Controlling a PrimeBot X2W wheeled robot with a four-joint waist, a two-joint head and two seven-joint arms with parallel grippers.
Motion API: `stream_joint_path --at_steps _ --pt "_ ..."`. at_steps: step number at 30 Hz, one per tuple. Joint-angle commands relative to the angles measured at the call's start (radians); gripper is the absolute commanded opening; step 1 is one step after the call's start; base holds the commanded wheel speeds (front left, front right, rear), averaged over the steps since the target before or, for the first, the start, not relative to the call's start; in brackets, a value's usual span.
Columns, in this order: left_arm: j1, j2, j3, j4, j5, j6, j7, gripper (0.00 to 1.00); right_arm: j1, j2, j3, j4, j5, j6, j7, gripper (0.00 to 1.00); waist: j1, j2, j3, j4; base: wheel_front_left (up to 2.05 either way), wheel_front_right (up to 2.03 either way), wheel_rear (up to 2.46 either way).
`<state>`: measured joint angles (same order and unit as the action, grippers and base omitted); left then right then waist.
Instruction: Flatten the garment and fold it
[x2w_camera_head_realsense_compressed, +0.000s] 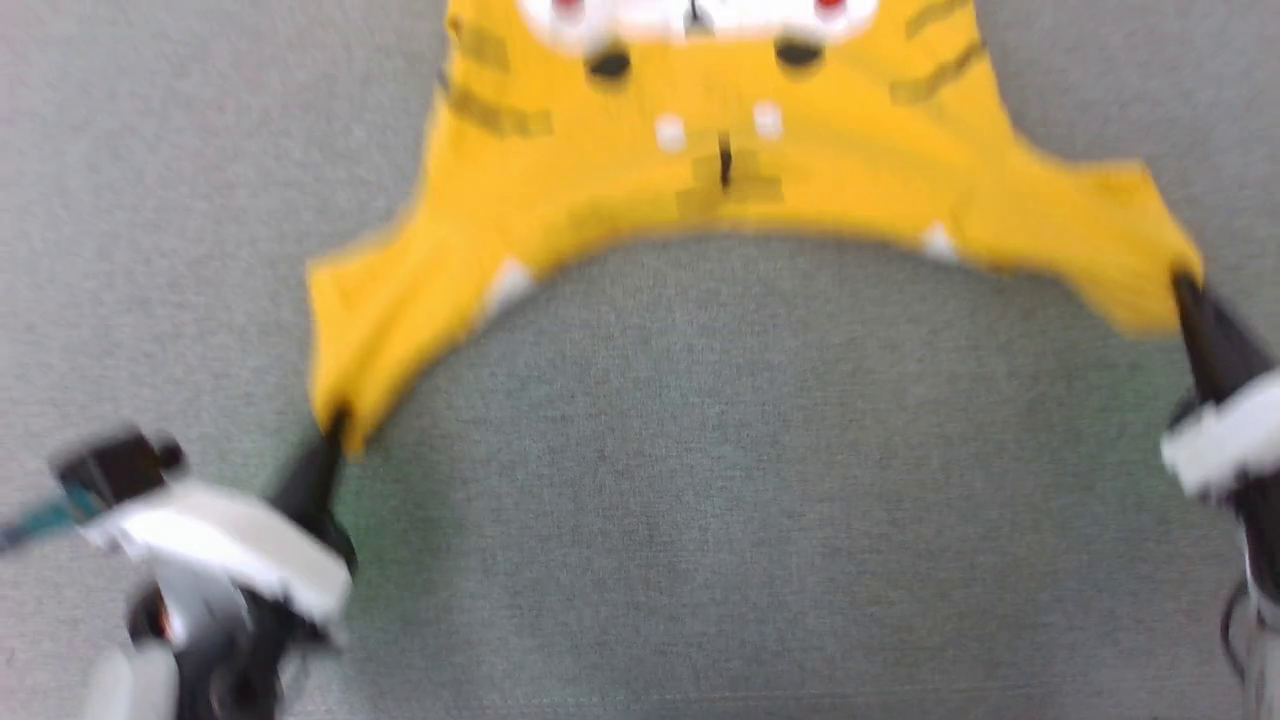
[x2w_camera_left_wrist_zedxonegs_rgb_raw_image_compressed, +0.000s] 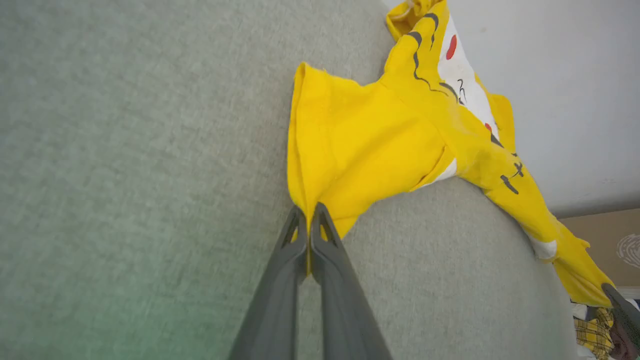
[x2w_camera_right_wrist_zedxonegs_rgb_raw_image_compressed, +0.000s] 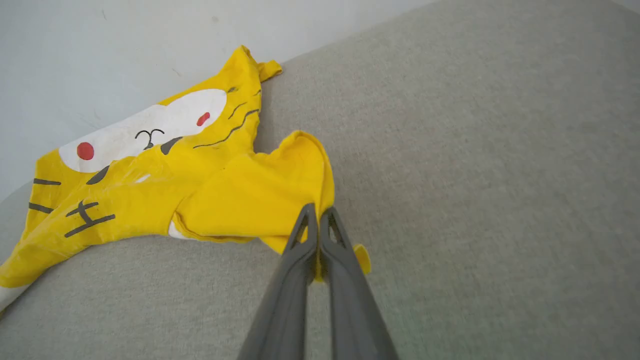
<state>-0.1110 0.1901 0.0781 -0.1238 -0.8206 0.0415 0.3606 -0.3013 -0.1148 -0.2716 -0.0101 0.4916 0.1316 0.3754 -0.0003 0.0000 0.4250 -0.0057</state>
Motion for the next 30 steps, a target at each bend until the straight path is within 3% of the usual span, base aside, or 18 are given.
stream_joint_path --at_steps 1,6,15,30 --pt "0.065 0.0 -0.016 0.005 -0.01 -0.022 0.018 0.0 0.068 0.019 -0.032 -0.011 0.023 -0.001 0.016 0.0 0.0003 0.0 -0.084 0.002 0.0 0.0 0.0" --pt "0.201 0.001 -0.026 0.013 -0.042 -0.036 0.057 0.0 0.23 0.045 -0.073 -0.022 0.077 -0.001 0.076 0.0 0.0003 0.0 -0.151 0.011 0.0 0.0 0.0" --pt "0.372 0.01 -0.009 -0.036 -0.075 -0.008 0.112 0.0 0.448 0.057 -0.097 -0.082 0.138 -0.001 0.232 0.0 0.0003 0.0 -0.267 0.01 0.0 0.0 0.0" --pt "0.548 0.017 -0.012 -0.146 -0.091 0.033 0.174 0.0 0.631 0.063 -0.136 -0.131 0.186 -0.001 0.37 0.0 0.0003 0.0 -0.386 0.006 0.0 0.0 0.0"
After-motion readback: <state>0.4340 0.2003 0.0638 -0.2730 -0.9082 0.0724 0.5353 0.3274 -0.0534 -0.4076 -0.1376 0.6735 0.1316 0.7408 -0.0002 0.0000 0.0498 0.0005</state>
